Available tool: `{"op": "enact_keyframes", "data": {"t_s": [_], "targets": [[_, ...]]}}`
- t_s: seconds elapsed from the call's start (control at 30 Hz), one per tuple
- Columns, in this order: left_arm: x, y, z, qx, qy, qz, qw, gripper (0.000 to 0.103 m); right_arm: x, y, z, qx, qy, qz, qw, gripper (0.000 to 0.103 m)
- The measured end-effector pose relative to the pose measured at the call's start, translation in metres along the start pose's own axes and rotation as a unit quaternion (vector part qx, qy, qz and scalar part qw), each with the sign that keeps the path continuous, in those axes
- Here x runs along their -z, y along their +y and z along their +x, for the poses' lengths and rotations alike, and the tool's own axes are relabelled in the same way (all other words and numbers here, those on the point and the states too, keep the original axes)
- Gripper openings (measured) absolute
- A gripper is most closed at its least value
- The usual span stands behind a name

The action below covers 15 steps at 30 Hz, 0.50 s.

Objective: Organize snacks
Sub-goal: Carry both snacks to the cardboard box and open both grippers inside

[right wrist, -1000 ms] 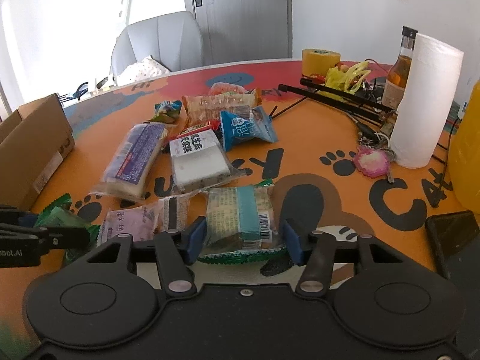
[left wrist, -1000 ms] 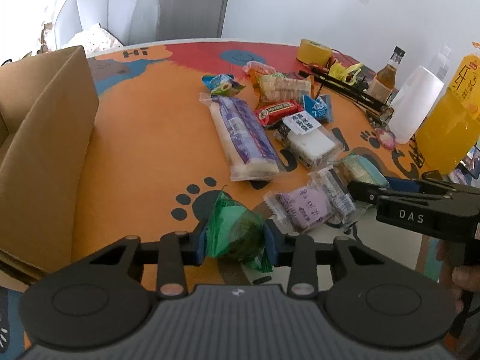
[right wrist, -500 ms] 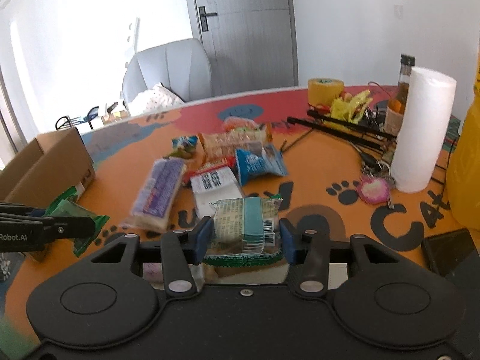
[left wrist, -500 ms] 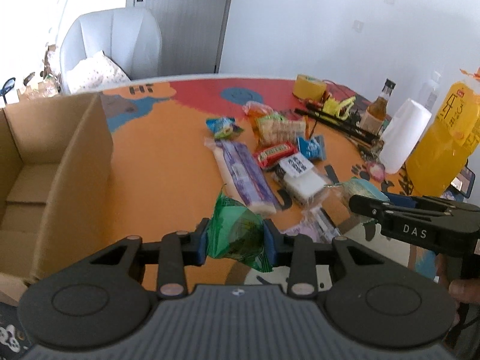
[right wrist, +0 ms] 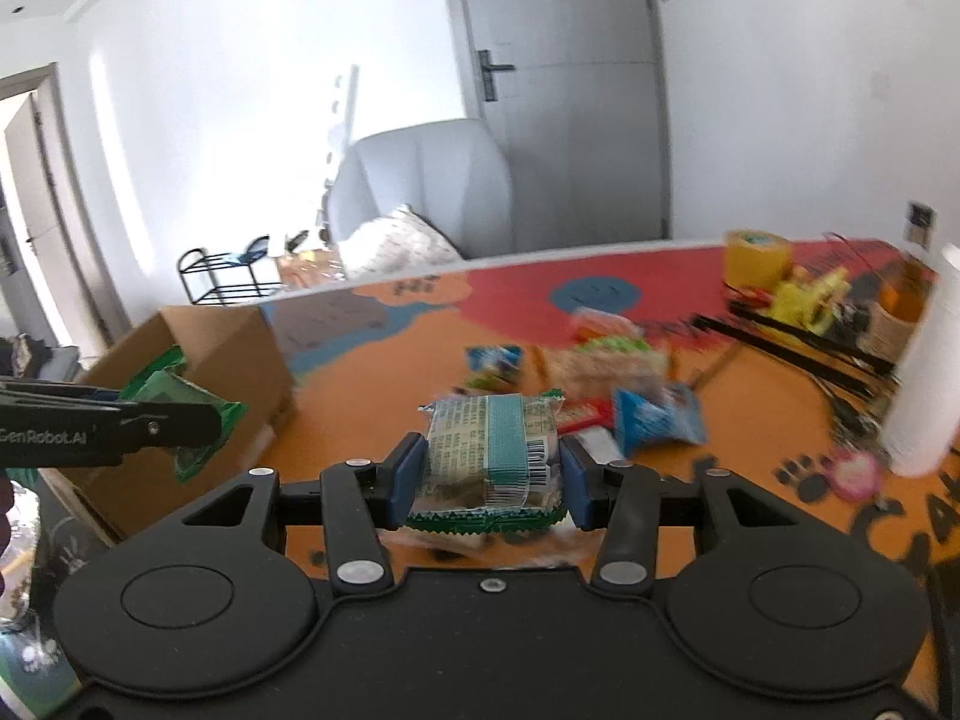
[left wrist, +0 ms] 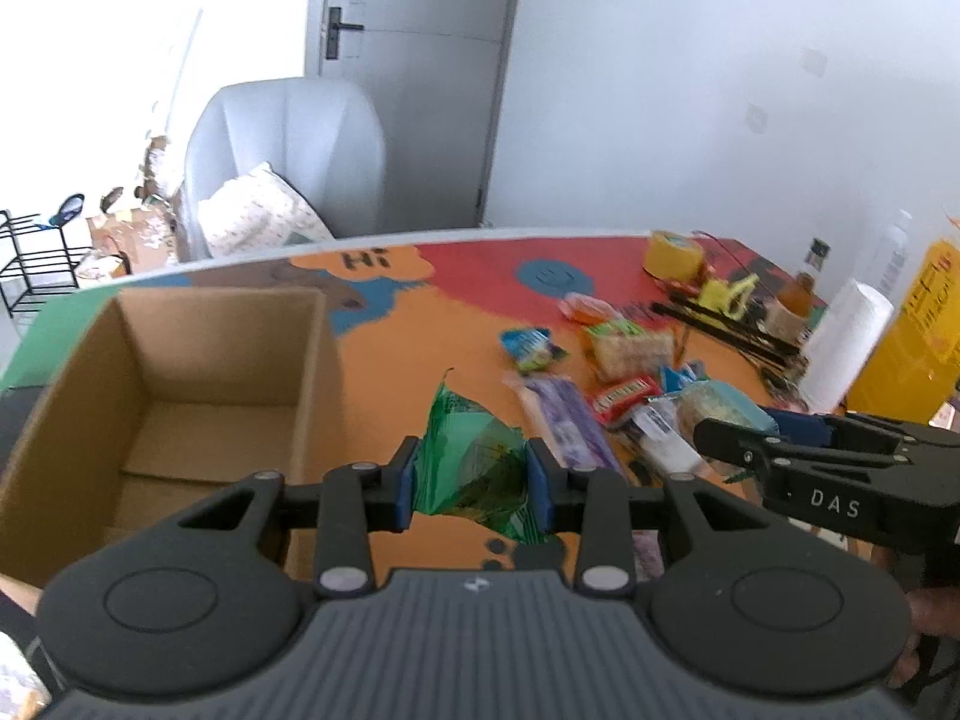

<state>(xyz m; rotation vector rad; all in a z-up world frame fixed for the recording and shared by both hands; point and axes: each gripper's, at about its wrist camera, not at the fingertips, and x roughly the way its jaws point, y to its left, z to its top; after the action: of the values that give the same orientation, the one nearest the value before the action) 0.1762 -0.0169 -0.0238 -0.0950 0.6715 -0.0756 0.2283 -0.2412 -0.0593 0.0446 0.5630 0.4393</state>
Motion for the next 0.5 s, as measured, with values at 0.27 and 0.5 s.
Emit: {"op": "enact_keyframes", "data": {"t_s": [0.27,0.5], "targets": [[-0.011,0.029,-0.013,-0.026,-0.017,-0.015,0.9994,0.035,-0.016,0.032,0.007,-0.031,-0.013,-0.021,0.999,0.046],[-0.023,0.051,-0.019,-0.039,-0.027,-0.017,0.9987,0.035,-0.032,0.065,0.016,-0.055,-0.028,-0.042,0.997,0.046]]}}
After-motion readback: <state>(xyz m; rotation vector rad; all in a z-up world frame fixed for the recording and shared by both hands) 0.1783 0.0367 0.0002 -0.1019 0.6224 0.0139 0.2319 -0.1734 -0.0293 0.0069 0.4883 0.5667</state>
